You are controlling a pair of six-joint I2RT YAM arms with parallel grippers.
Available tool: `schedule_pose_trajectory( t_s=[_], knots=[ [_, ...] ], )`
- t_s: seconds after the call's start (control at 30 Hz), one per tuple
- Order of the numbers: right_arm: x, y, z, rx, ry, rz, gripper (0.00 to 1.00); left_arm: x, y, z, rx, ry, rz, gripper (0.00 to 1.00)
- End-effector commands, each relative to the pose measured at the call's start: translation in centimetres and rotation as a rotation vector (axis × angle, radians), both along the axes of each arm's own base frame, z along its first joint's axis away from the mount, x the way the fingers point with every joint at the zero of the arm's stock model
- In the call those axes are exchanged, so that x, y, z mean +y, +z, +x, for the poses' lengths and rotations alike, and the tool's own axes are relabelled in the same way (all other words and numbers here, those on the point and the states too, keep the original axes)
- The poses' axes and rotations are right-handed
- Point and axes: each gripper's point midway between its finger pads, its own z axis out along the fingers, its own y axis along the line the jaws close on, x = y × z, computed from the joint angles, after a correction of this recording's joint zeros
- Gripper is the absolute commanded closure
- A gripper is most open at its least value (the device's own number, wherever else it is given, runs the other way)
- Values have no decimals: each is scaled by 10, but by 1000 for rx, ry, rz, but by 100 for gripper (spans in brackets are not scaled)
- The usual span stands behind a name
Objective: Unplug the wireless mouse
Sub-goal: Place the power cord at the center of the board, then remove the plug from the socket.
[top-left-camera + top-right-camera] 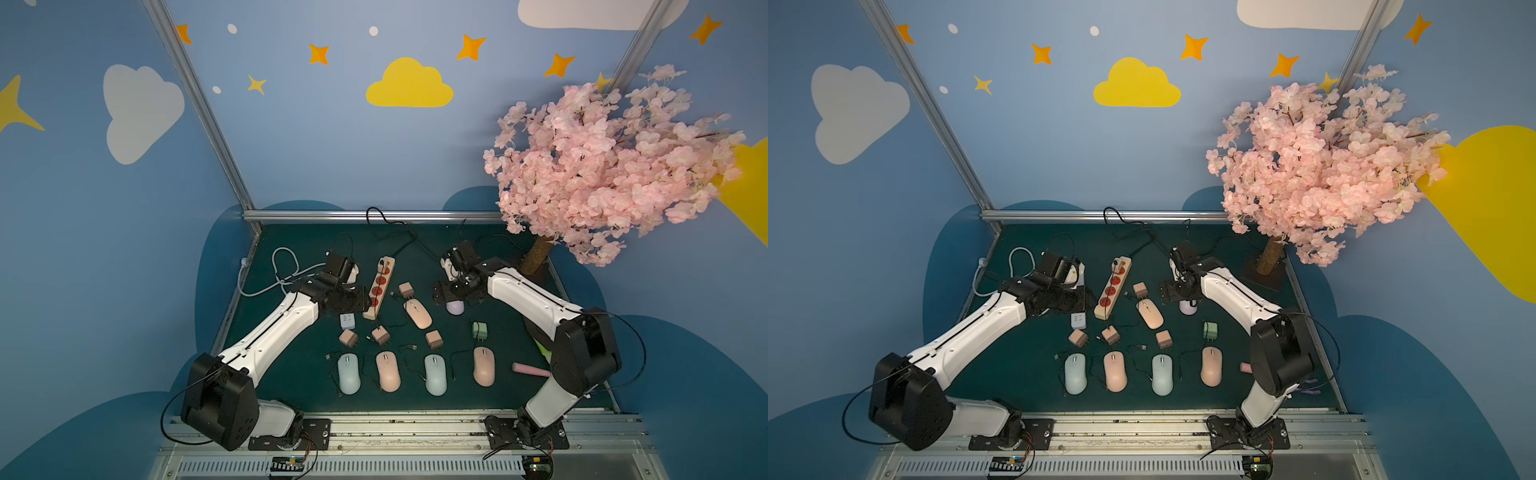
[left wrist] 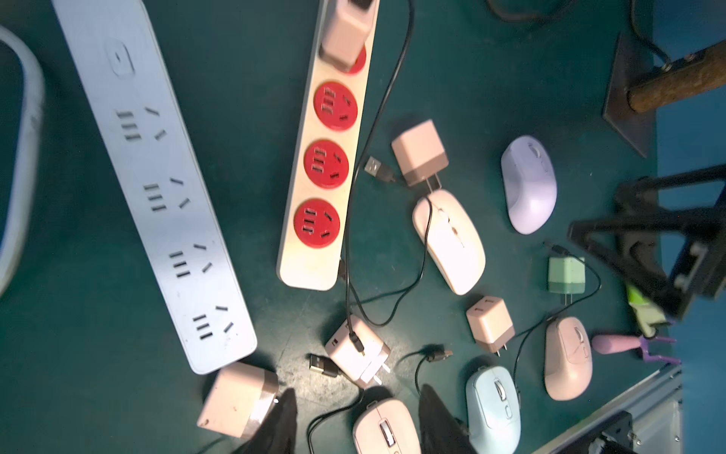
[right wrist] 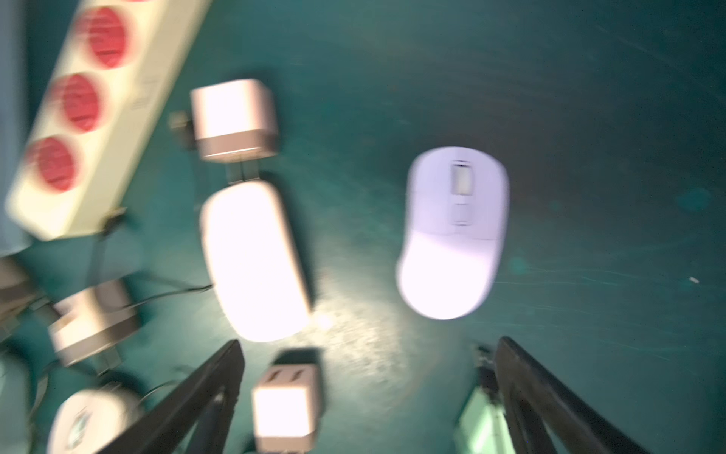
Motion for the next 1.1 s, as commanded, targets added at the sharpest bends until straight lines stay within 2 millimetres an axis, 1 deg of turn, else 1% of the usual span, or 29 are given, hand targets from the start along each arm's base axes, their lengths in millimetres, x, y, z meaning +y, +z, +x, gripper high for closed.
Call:
schedule_pose_trajectory(
  t_s=[0.0,0.03,0.13,0.23,0.33,0.4,0.47,0.53,0.63,0.67,0.73,0.87,0.97,1.07],
  knots=[
    [-5,13,-4,-49,-60,-5,1,9,12,10,-46,-8,87,37],
    [-4,19,-8,-48,-46,11,1,9,15,14,-60,-14,102,33],
    [-1,30,-19,-53,-2,57,1,3,23,27,-81,-39,143,29],
    [3,40,-31,-90,28,153,1,-10,28,41,-100,-76,172,27],
    [11,55,-46,-157,81,263,1,-22,26,59,-98,-106,223,26],
    [13,63,-51,-196,58,349,1,-29,27,71,-100,-123,248,26],
    [12,69,-55,-244,51,407,2,-37,21,84,-94,-145,268,26],
    [11,76,-61,-289,73,448,2,-45,18,97,-89,-165,292,30],
    [6,85,-68,-338,73,480,1,-52,7,116,-71,-194,340,36],
    [5,86,-70,-349,75,487,2,-53,2,120,-58,-203,358,36],
    [2,87,-75,-353,70,495,2,-56,-7,131,-38,-222,398,36],
    [-3,82,-80,-343,62,490,2,-52,-24,151,-4,-232,510,38],
    [-5,79,-83,-331,52,487,2,-56,-33,164,0,-260,547,40],
    [-5,78,-84,-327,56,491,2,-57,-38,174,-4,-270,568,43]
  ],
)
